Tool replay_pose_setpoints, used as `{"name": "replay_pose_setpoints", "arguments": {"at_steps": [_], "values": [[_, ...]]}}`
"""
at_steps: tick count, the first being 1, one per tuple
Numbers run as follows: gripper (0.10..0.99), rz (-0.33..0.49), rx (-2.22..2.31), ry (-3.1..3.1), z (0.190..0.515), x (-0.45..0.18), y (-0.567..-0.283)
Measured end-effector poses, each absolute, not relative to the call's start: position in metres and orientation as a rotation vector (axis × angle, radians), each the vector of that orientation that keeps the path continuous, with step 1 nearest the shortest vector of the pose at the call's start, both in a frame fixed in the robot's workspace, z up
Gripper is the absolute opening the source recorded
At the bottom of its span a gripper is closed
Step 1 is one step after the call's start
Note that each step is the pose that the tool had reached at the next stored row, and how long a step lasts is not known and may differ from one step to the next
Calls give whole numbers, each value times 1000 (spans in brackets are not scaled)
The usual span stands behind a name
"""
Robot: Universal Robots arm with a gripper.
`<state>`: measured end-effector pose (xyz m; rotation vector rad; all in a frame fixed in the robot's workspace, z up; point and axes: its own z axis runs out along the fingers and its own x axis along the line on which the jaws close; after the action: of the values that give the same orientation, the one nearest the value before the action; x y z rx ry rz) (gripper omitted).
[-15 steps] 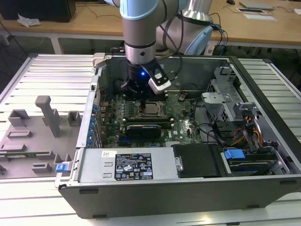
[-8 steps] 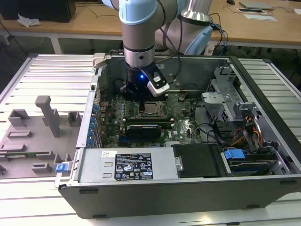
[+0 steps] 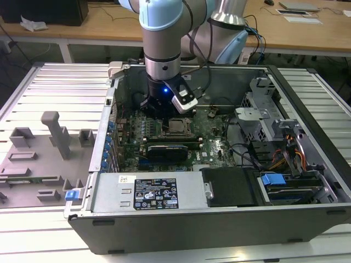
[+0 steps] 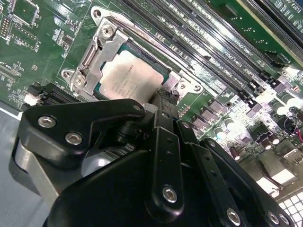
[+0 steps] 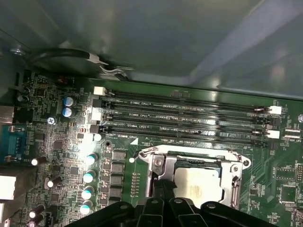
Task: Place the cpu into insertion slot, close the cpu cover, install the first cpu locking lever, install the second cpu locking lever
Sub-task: 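Close the cpu cover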
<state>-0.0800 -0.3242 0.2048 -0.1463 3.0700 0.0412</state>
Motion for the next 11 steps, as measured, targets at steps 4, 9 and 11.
{"name": "replay_pose_setpoints", "arguments": {"at_steps": [4, 9, 11], "values": [[106, 41, -146, 3070, 212, -80, -324], [106, 41, -146, 3074, 214, -73, -325], [106, 42, -146, 3080, 214, -64, -325]]}}
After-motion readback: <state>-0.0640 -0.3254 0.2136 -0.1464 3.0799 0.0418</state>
